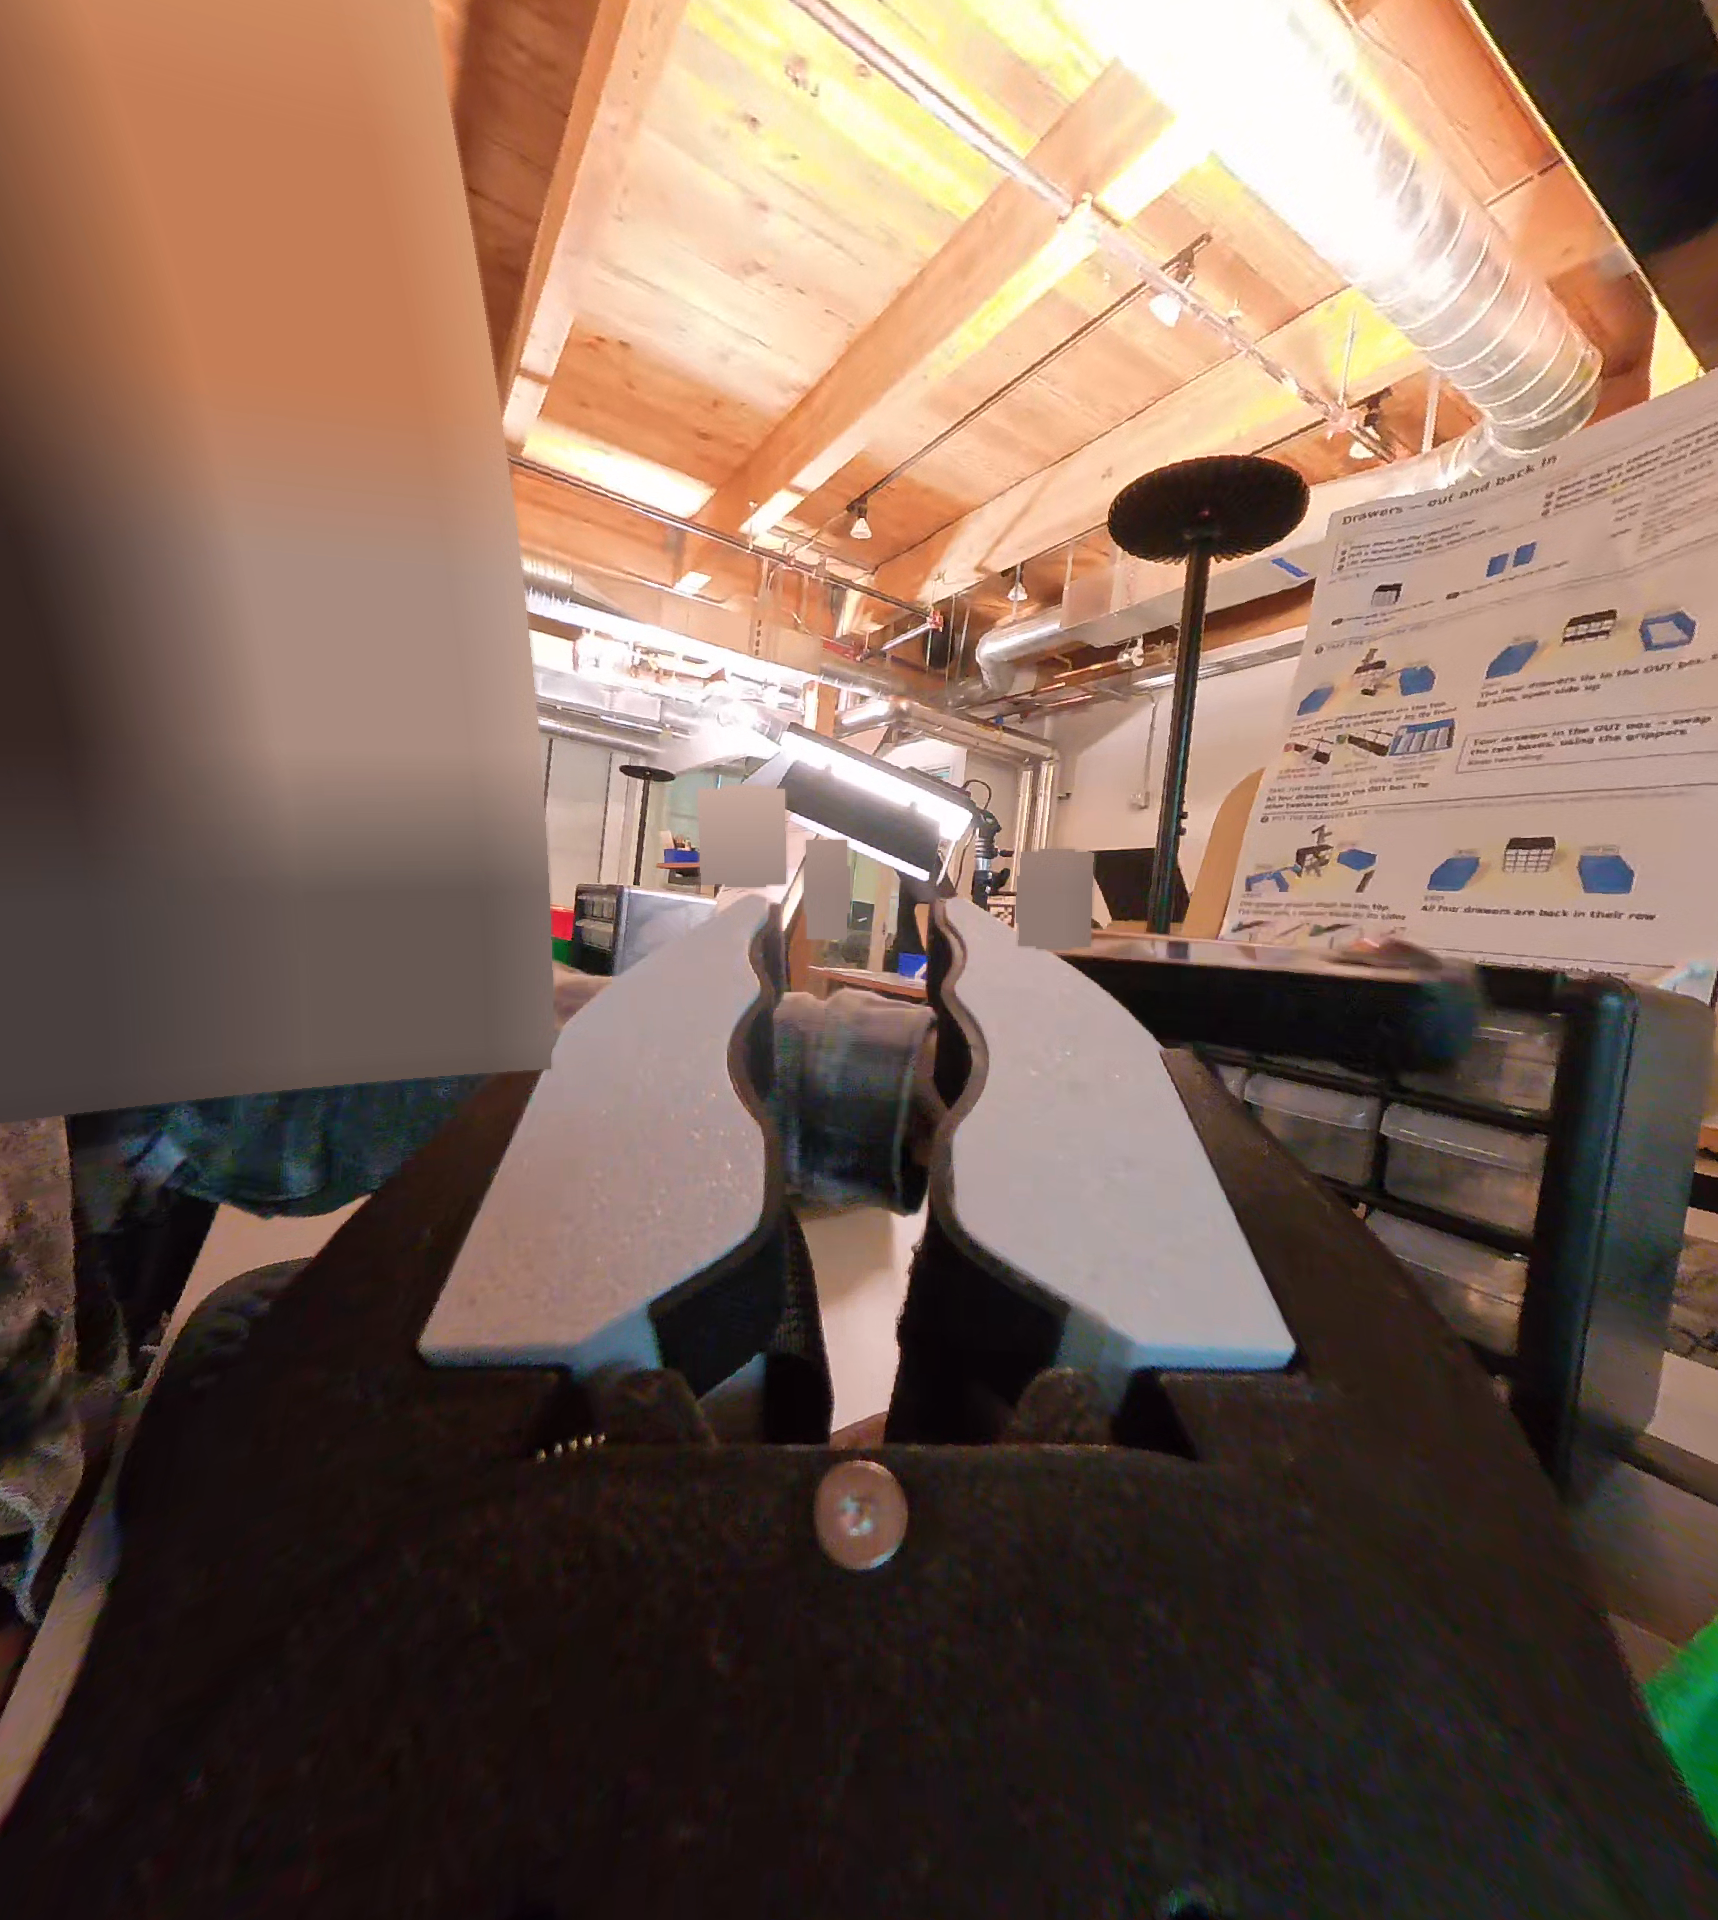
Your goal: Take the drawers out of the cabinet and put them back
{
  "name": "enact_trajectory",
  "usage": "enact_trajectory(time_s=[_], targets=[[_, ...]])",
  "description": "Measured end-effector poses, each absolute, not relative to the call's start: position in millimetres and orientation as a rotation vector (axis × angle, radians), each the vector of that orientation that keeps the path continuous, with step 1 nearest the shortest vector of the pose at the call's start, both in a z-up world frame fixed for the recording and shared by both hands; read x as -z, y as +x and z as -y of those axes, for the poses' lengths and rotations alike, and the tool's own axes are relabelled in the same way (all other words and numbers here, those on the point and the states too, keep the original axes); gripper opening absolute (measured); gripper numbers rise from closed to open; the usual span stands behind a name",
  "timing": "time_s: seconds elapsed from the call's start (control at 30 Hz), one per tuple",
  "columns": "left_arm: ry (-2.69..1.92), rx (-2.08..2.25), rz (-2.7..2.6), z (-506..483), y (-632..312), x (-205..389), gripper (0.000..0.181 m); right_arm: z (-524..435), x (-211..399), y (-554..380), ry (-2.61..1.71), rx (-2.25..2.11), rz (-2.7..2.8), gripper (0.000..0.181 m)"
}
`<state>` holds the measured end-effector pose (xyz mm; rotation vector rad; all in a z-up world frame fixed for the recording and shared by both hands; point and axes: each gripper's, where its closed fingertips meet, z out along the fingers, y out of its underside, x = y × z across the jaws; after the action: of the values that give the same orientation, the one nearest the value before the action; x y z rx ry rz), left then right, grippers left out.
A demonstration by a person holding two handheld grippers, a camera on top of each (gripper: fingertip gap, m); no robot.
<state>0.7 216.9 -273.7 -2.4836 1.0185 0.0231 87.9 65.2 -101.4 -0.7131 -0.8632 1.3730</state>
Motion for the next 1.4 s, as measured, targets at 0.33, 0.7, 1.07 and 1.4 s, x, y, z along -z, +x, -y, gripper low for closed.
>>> enact_trajectory(time_s=[0.33, 0.7, 1.07, 1.4], targets=[[-2.503, -0.045, -1.148, -214, -10, 288, 0.06, -67, 102, 88, -0.729, -1.333, 0.87, 0.024], [-2.13, -0.313, -1.163, -90, -117, 158, 0.06, -64, 107, 81, -0.75, -1.309, 0.908, 0.022], [-2.173, -0.591, -1.488, 74, -287, 138, 0.061, -57, 116, 65, -0.776, -1.264, 0.988, 0.021], [-2.573, -0.413, -1.402, 112, -337, 232, 0.061, -54, 119, 61, -0.779, -1.25, 1.016, 0.021]])
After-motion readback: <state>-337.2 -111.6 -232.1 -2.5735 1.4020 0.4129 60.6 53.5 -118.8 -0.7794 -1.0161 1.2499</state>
